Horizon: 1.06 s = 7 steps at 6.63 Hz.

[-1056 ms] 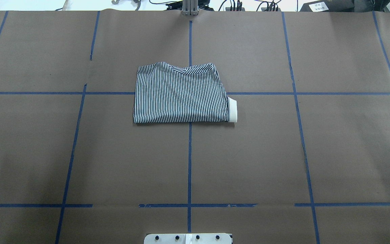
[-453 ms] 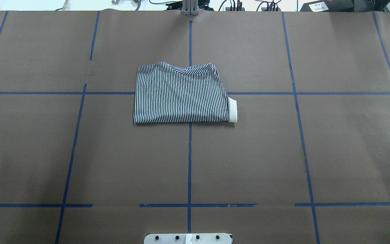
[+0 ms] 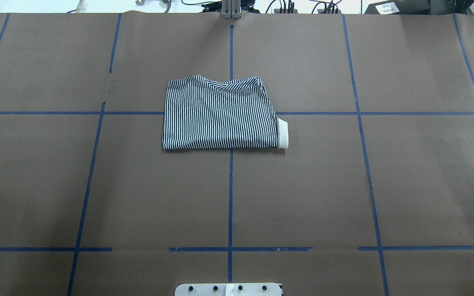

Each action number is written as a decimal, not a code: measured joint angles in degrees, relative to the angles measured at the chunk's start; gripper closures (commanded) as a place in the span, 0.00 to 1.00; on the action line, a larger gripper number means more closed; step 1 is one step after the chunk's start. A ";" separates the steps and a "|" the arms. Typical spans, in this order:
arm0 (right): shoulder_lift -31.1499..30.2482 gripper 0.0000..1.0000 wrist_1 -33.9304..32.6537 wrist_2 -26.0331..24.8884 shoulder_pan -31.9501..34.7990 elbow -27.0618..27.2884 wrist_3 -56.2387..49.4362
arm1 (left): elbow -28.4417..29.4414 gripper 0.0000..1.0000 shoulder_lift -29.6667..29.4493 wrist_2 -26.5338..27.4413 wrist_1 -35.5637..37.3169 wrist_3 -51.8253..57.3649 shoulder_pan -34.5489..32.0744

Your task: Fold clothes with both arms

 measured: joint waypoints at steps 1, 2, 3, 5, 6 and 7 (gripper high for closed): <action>-0.02 0.00 0.00 0.02 0.00 0.08 0.01 | -0.05 0.00 0.02 0.17 -0.02 -0.01 0.00; -0.02 0.00 0.00 0.02 0.00 0.16 0.01 | -0.08 0.00 0.02 0.20 -0.02 -0.01 0.00; -0.03 0.00 0.00 0.04 0.00 0.28 0.01 | -0.12 0.00 -0.05 0.20 -0.03 -0.01 0.00; -0.12 0.00 0.00 0.19 0.03 0.60 0.01 | -0.11 0.00 -0.16 0.11 -0.03 -0.01 0.00; -0.05 0.00 0.00 0.33 0.04 1.01 0.03 | -0.13 0.00 -0.08 -0.05 -0.01 -0.01 0.00; 0.19 0.00 0.00 0.39 0.03 1.06 0.10 | -0.48 0.00 0.09 -0.20 0.03 0.01 0.00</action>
